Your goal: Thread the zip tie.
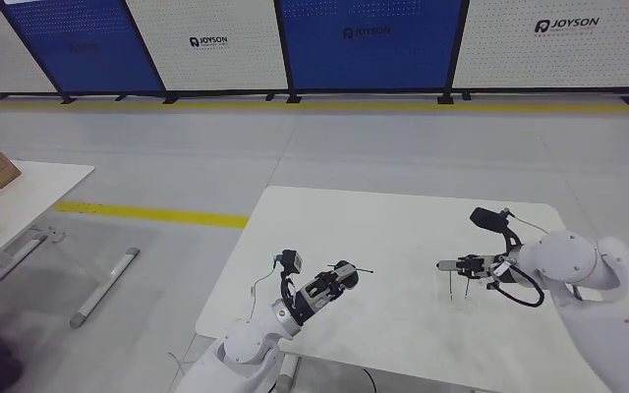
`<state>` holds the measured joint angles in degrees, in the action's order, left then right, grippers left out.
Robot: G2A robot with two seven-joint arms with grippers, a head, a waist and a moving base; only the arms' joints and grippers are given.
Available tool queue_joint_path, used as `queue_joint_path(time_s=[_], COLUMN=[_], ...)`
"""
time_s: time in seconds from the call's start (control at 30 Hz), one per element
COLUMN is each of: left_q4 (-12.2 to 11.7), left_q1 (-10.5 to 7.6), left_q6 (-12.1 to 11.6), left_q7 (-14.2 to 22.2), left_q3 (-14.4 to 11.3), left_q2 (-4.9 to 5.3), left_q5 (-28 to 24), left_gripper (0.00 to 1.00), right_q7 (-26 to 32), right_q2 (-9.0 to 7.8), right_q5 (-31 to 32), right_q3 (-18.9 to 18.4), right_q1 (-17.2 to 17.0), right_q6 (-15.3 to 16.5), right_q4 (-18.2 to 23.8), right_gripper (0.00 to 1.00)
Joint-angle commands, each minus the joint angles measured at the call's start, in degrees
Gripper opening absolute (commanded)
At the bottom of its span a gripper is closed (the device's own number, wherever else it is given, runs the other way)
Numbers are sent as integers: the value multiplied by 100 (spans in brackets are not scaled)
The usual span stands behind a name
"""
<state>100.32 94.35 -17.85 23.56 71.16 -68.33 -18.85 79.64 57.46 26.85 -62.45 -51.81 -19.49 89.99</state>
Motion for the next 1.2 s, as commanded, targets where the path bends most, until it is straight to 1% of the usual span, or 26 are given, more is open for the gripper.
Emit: queue_joint_path(time_s=[0.0,0.4,0.43,0.5,0.53,0.57,0.67,1.07,1.17], left_q4=[0,0,0,0,0,0,0,0,0], left_q1=[0,0,0,0,0,0,0,0,0], left_q6=[0,0,0,0,0,0,0,0,0], left_q7=[0,0,0,0,0,0,0,0,0], left_q3=[0,0,0,0,0,0,0,0,0], left_q2=[0,0,0,0,0,0,0,0,0], left_q5=[0,0,0,0,0,0,0,0,0], left_gripper=[0,0,0,0,0,0,0,0,0], right_q7=[0,-23,0,0,0,0,0,0,-262], right_q2=[0,0,-3,-7,-8,-4,22,22,22], right_q5=[1,23,102,172,217,162,-23,-23,-42], right_q3=[0,25,175,433,643,846,1269,1269,1260], right_q1=[1,-28,2,213,310,512,933,933,808], right_q6=[1,17,1,1,1,1,1,1,187], right_q4=[-1,-24,-106,-270,-375,-528,-925,-925,-911], right_gripper=[100,100,100,100,100,100,100,100,100])
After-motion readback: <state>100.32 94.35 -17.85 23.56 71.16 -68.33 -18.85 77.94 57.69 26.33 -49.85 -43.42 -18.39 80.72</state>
